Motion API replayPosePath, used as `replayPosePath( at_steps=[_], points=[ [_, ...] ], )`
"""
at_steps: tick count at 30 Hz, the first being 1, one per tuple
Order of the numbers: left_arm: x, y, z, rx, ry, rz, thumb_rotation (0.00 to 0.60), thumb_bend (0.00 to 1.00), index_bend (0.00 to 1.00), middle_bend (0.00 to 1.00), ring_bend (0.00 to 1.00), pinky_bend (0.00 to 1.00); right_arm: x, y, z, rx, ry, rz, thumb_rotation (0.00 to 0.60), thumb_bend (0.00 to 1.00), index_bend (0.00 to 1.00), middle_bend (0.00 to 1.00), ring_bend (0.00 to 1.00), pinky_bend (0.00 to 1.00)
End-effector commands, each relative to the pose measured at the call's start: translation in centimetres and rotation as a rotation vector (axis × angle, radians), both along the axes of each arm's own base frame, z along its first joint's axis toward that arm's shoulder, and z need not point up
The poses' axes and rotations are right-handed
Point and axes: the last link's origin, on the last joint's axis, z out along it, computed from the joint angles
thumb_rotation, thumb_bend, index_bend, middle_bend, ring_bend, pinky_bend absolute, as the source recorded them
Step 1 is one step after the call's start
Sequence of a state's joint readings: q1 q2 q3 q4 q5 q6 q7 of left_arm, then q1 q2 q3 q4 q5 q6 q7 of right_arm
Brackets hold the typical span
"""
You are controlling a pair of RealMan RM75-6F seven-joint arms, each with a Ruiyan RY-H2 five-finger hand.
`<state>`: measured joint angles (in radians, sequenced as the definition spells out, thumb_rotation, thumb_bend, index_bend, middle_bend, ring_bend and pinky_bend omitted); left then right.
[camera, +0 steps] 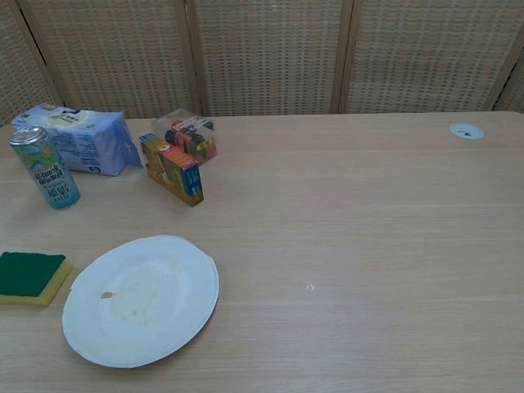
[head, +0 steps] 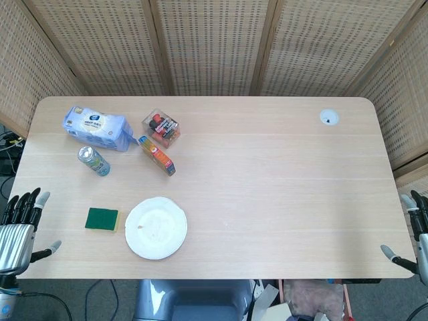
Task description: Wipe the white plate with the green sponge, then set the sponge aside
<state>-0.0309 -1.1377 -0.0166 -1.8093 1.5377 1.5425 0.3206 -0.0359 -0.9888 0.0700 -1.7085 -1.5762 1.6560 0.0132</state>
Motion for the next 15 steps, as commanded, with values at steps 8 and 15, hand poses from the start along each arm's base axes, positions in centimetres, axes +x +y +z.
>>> replayPosePath(
  at_steps=[8,15],
  points=[
    [-1.1,1.9,-1.3,-0.076,0.012,0.038,0.6,0.0,0.0,0.0,0.0,0.0,-0.1,-0.1,0.1,0.001,-0.009,-0.007,0.6,0.0,0.0,0.0,0.0,0.0],
    [-3.6,6.2,-5.3,-0.275,0.043,0.03,0.6,0.0,0.0,0.0,0.0,0.0,-0.2,-0.2,0.2,-0.001,-0.016,-0.014,0.6,0.0,0.0,0.0,0.0,0.0]
  ],
)
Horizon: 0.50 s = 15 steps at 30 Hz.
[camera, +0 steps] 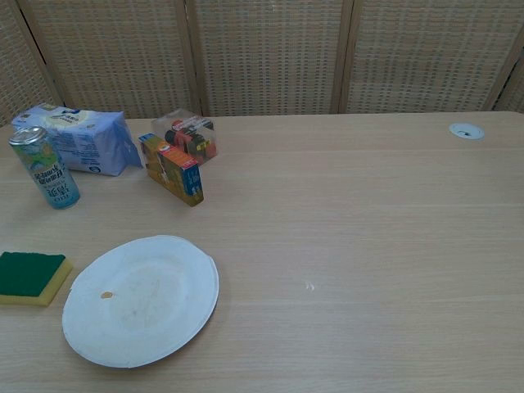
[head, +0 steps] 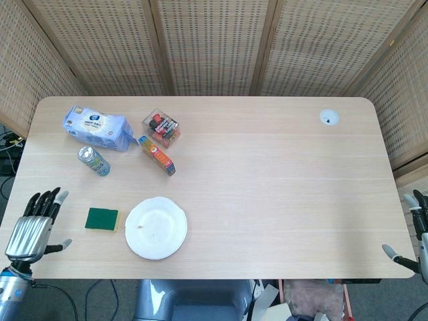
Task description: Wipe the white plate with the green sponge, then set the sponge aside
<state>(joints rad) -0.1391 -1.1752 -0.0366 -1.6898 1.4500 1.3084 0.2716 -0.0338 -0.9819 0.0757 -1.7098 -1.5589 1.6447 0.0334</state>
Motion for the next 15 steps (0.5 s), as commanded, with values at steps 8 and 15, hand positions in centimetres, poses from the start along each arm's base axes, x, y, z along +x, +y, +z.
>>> replayPosePath(
  at_steps=[8,15],
  points=[
    [-3.6,5.6,-6.0,-0.204,0.066,-0.047,0.6,0.0,0.0,0.0,0.0,0.15,-0.2,-0.4,-0.1,0.004,0.003,-0.015,0.6,0.0,0.0,0.0,0.0,0.0],
    [-4.4,6.6,-7.5,-0.253,0.074,-0.054,0.6,0.0,0.12,0.07,0.04,0.23,-0.3,-0.6,-0.4,0.011,0.009,-0.025,0.6,0.0,0.0,0.0,0.0,0.0]
  ],
)
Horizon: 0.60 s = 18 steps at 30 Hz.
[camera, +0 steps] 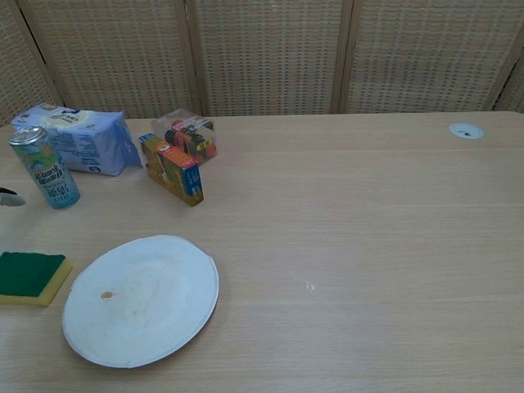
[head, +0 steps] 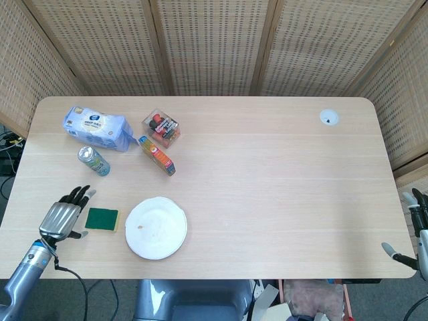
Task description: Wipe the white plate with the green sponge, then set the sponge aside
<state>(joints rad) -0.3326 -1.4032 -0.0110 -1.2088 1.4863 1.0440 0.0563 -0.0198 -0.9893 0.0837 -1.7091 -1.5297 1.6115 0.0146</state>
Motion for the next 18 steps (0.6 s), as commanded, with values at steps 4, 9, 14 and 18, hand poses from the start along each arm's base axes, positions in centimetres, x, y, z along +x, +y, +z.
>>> replayPosePath(
  at_steps=[4,9,14,18],
  points=[
    [0.3,0.9,-2.0,-0.06,0.011,-0.022,0.6,0.0,0.17,0.09,0.05,0.23,0.0,-0.1,-0.1,0.003,0.002,-0.004,0.6,0.0,0.0,0.0,0.0,0.0],
    [0.5,1.5,-2.7,-0.071,0.013,-0.021,0.6,0.0,0.23,0.15,0.07,0.24,-0.1,-0.2,-0.1,0.003,0.002,-0.008,0.6,0.0,0.0,0.0,0.0,0.0],
    [0.6,2.0,-3.4,-0.076,0.022,-0.006,0.6,0.0,0.24,0.18,0.09,0.24,-0.2,-0.3,-0.1,0.004,-0.001,-0.011,0.6,0.0,0.0,0.0,0.0,0.0],
    [0.6,2.2,-3.8,-0.085,0.01,0.012,0.6,0.0,0.24,0.18,0.11,0.26,-0.2,-0.3,-0.1,0.007,-0.006,-0.012,0.6,0.0,0.0,0.0,0.0,0.0]
  ],
)
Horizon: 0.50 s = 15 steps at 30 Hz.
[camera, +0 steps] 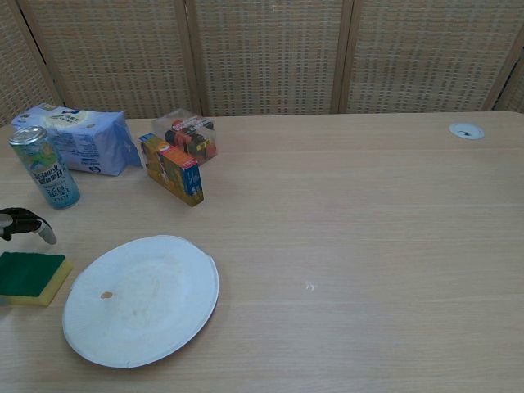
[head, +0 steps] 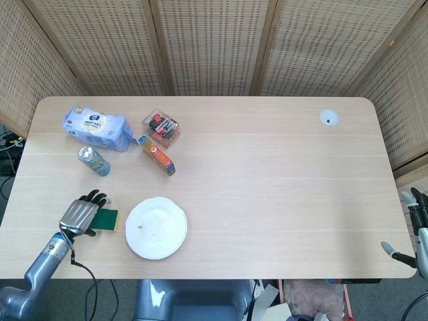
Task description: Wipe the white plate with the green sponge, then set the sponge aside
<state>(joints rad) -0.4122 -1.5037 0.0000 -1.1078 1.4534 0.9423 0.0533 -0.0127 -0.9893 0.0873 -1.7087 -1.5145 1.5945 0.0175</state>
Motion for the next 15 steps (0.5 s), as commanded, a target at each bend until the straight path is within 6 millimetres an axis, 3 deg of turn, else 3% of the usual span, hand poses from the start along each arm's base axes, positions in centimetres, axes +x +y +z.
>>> replayPosePath(
  at_steps=[1,7,15],
  points=[
    [0.1,0.2,-0.4,-0.008,-0.007,0.011,0.6,0.0,0.25,0.19,0.12,0.28,-0.1,0.0,0.0,0.002,-0.003,-0.001,0.6,0.0,0.0,0.0,0.0,0.0],
    [0.0,0.4,-0.6,-0.006,-0.013,0.012,0.6,0.0,0.41,0.36,0.27,0.37,-0.1,-0.1,0.1,0.003,-0.007,-0.002,0.6,0.0,0.0,0.0,0.0,0.0],
    [1.2,0.9,1.4,0.058,-0.019,-0.058,0.6,0.04,0.45,0.4,0.3,0.38,-0.1,-0.1,0.1,0.004,-0.009,-0.001,0.6,0.0,0.0,0.0,0.0,0.0]
  ],
)
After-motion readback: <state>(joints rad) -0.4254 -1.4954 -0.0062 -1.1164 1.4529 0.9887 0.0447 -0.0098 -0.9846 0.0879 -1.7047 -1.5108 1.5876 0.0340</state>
